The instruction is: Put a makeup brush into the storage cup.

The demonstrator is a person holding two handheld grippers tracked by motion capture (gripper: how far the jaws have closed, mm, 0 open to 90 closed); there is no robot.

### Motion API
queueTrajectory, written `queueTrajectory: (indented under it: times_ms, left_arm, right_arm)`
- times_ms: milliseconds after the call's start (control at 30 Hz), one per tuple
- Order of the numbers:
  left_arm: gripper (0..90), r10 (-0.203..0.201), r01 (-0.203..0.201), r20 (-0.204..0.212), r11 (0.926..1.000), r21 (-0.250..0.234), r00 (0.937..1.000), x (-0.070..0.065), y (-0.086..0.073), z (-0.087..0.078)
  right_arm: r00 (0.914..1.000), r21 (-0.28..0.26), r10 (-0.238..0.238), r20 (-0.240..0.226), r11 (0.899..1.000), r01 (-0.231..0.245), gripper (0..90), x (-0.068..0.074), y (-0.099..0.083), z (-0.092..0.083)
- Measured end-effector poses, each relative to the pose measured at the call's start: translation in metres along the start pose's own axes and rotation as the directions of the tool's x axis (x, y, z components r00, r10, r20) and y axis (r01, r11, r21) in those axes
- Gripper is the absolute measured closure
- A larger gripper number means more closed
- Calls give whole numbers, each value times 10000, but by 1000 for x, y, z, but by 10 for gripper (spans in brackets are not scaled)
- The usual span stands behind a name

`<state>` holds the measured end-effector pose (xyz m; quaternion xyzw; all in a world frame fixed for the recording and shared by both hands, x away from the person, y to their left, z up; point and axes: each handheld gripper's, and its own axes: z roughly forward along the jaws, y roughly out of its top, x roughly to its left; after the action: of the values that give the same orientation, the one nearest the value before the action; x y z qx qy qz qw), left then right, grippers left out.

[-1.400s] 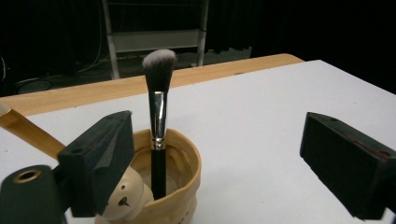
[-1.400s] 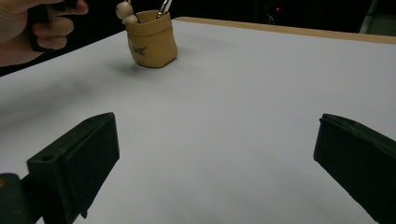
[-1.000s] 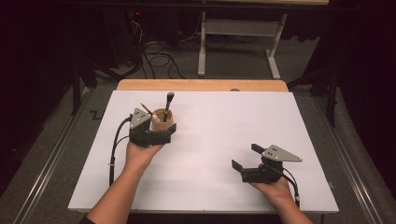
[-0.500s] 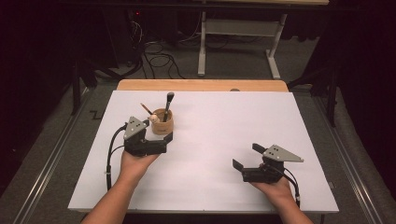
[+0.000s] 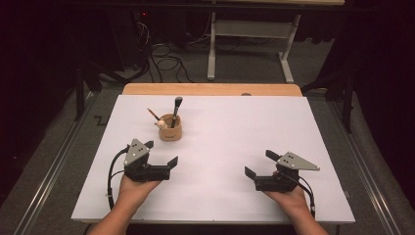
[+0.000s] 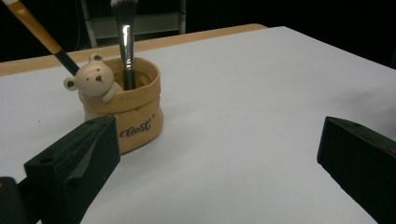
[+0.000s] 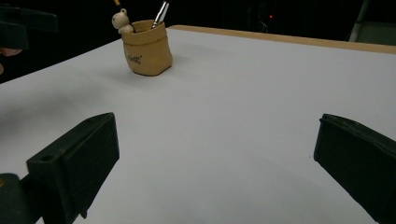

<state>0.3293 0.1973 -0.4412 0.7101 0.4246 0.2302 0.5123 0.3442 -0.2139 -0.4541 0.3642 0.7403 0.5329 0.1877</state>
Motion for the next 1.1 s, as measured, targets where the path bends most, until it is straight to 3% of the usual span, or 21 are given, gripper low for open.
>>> queueTrajectory:
  times_ms: [267,467,700,900,1100]
  left_arm:
    - [2,-193,194,-53,9996,206,9998,7,-17,-12]
    - [6,196,-198,99,9995,263,9998,5,-29,-15]
    - [2,559,-575,468,9978,324,9973,-5,-29,-9]
    - [2,312,-323,450,9992,239,9985,-2,-29,-10]
    - [2,335,-346,420,9991,258,9986,-2,-28,-10]
  right_arm:
    - [10000,15,62,34,10000,-62,9,0,0,1]
    - [9999,-85,62,120,9999,-61,8,-2,1,0]
    - [9996,-270,133,268,9996,-126,7,-3,3,-4]
    - [9997,-241,57,257,9997,-51,7,-3,3,-4]
    - [9997,-360,112,239,9993,-103,6,-3,3,-6]
